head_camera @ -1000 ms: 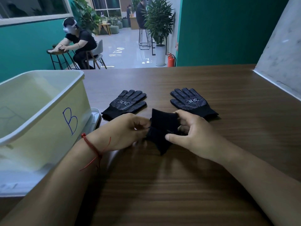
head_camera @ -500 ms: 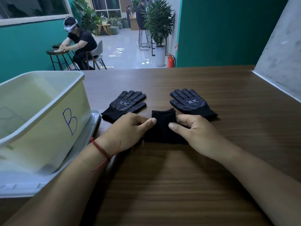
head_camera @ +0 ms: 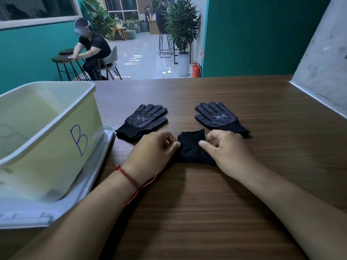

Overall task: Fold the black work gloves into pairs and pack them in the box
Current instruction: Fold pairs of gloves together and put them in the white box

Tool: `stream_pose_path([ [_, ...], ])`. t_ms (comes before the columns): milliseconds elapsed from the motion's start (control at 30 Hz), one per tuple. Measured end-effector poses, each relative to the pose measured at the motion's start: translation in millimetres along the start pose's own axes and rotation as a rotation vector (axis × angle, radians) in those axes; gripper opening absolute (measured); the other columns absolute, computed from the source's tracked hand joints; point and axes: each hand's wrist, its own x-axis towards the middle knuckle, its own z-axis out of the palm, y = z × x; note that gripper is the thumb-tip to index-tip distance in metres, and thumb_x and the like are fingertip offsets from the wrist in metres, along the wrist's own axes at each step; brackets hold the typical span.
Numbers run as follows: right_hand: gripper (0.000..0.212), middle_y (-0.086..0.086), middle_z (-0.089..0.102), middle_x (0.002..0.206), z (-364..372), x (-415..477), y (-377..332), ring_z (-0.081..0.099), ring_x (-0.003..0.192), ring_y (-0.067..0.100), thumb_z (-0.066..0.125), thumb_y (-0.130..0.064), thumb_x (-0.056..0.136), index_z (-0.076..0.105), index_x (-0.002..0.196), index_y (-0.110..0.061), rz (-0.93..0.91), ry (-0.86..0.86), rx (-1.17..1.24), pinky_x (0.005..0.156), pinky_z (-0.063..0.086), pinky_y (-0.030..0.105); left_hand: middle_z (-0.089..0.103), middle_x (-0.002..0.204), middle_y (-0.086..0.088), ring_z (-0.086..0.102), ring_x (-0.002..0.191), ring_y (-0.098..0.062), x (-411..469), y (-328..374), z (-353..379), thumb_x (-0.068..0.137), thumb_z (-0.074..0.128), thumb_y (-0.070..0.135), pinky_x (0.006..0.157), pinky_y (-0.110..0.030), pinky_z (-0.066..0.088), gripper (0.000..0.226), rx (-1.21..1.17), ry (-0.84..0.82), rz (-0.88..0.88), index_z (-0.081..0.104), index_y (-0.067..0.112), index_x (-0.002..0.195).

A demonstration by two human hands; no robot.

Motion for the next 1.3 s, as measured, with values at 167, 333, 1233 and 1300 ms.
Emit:
stream_pose_path([
  [167, 0.017, -0.015, 0.070, 0.071, 1.2, 2.6, -4.5, 0.067, 0.074, 0.000, 0.079, -0.045, 0.093, 0.075, 0.096, -0.029, -0.026, 0.072, -0.055, 0.071, 0.053, 0.022, 0.069, 0.068, 0.011, 0.064, 0.067, -0.001, 3.1, 2.0, 1.4, 0.092, 0.074, 0.042, 0.067, -0.027, 0.048, 0.017, 0.027, 0.026, -0.011, 0.072, 0.028, 0.084],
  [333, 0.032, -0.016, 0.060, 0.076, 1.5, 6.0, -2.1, 0.065, 0.083, 0.017, 0.082, -0.052, 0.086, 0.068, 0.105, -0.031, -0.127, 0.152, -0.189, 0.074, 0.052, 0.034, 0.060, 0.082, 0.013, 0.059, 0.084, -0.013, 0.0, 2.9, 4.6, 0.090, 0.073, 0.032, 0.077, -0.037, 0.053, 0.016, 0.110, 0.069, 0.136, 0.059, 0.031, 0.098],
  [1233, 0.054, -0.018, 0.073, 0.122, -2.7, -4.0, -10.5, 0.067, 0.119, 0.002, 0.080, -0.041, 0.091, 0.061, 0.142, -0.043, -0.390, -0.142, 0.018, 0.102, 0.056, 0.038, 0.069, 0.111, 0.007, 0.062, 0.104, -0.018, 0.7, 11.5, -13.5, 0.106, 0.054, 0.040, 0.093, -0.037, 0.051, 0.027, 0.273, -0.001, 0.627, 0.069, 0.023, 0.118],
  [1300, 0.041, -0.017, 0.078, 0.116, -6.1, -2.6, -9.9, 0.072, 0.111, -0.001, 0.084, -0.031, 0.092, 0.074, 0.131, -0.036, -0.388, -0.041, 0.138, 0.097, 0.059, 0.036, 0.070, 0.105, 0.011, 0.065, 0.098, -0.009, -2.1, 16.3, -16.9, 0.105, 0.063, 0.030, 0.089, -0.026, 0.051, 0.017, 0.038, 0.045, 0.558, 0.071, 0.019, 0.116],
])
